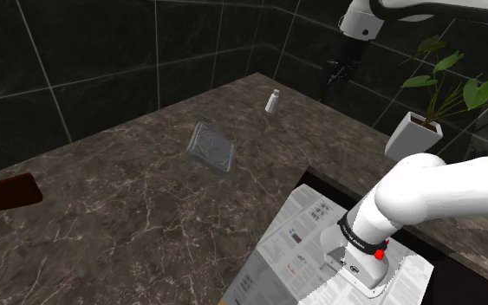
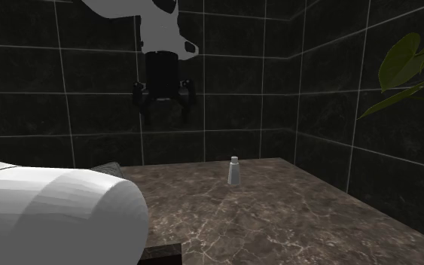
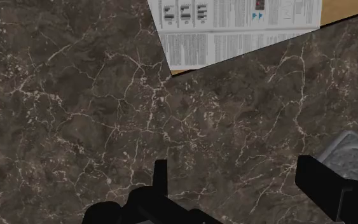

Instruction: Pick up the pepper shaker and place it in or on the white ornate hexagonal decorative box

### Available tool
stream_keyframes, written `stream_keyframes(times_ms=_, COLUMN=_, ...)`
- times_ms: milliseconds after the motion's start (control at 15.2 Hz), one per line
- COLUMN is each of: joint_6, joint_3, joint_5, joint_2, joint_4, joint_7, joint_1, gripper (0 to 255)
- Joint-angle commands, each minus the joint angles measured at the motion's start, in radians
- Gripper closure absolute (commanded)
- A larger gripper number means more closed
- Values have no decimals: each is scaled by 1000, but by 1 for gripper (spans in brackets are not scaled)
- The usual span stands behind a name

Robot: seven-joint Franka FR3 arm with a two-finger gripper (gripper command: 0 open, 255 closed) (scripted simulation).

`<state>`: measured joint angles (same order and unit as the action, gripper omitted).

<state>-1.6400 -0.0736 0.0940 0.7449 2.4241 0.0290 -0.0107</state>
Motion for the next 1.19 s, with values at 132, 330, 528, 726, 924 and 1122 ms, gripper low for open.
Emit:
stream_keyframes(times_ms=132, joint_6=-69, joint_3=-17, joint_5=11, joint_2=-57, joint_4=-2, joint_7=8, joint_1=-6, gripper=0)
stream_keyframes(times_ms=330, joint_6=-168, joint_3=-41, joint_5=25, joint_2=-149, joint_4=-16, joint_7=19, joint_1=-15, gripper=0)
stream_keyframes(times_ms=528, joint_6=-261, joint_3=-65, joint_5=33, joint_2=-247, joint_4=-43, joint_7=31, joint_1=-21, gripper=0)
stream_keyframes(times_ms=726, joint_6=-346, joint_3=-88, joint_5=35, joint_2=-349, joint_4=-82, joint_7=45, joint_1=-26, gripper=0)
stream_keyframes(times_ms=924, joint_6=-422, joint_3=-111, joint_5=29, joint_2=-454, joint_4=-132, joint_7=61, joint_1=-31, gripper=0)
stream_keyframes(times_ms=1122, joint_6=-488, joint_3=-131, joint_5=15, joint_2=-561, joint_4=-194, joint_7=81, joint_1=-35, gripper=0)
